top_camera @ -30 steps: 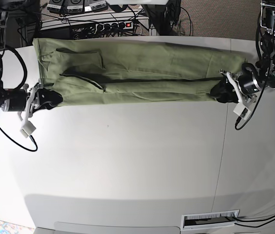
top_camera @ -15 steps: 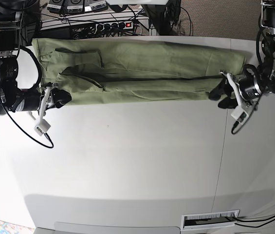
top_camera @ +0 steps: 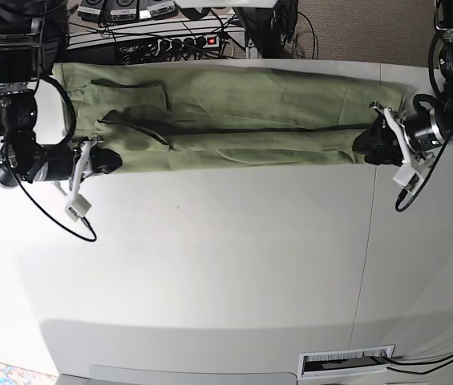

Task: Fold the T-shirt properly
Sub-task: 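Pull the strip taut between both grippers to straighten it, then release and regrasp the strip end with the left gripper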

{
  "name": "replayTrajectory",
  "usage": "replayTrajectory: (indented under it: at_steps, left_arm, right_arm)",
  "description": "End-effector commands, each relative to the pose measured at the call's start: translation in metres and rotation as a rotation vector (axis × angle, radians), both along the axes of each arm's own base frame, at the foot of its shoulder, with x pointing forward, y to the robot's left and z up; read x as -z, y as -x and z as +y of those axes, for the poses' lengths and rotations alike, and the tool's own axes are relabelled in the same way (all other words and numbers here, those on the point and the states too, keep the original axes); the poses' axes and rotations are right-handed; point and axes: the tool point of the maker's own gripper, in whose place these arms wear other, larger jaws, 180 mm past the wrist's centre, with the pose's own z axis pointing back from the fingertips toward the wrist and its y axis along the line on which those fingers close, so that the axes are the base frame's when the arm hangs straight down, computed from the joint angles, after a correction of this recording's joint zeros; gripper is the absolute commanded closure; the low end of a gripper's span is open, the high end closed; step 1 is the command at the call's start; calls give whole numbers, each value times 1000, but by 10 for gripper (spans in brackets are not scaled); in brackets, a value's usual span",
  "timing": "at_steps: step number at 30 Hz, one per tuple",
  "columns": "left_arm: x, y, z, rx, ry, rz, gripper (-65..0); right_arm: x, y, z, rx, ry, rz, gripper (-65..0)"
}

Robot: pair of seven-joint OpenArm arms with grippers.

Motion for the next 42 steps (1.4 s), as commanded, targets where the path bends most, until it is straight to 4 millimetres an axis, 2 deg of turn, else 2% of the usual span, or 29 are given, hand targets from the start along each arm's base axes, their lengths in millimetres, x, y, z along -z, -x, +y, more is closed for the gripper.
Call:
replayTrajectory:
  at_steps: [1,7,13,19,28,34,42]
  left_arm:
    - [-11,-5,3,1,4,-37,-125]
    - [1,3,9,-7,-43,-3,0]
    - [11,17,8,-26,-31,40,0]
    - [15,14,10,-57,-2,33,0]
    - [38,16,12,-135,38,64,0]
    - [48,9,16,-161,12,51,0]
    - [48,-9,26,-181,-24,16,0]
  right_arm:
    - [-14,-11,1,5,-20,-49,0]
    - [4,-4,12,0,2,-20,0]
    - [17,10,14,-1,6,19,0]
    - [33,16,-4,0,132,45,0]
    - [40,7,-23,23,249,-2,0]
    - [39,-9,-33,51,303,-95,0]
    - [34,-20,-32,66,294,-158,0]
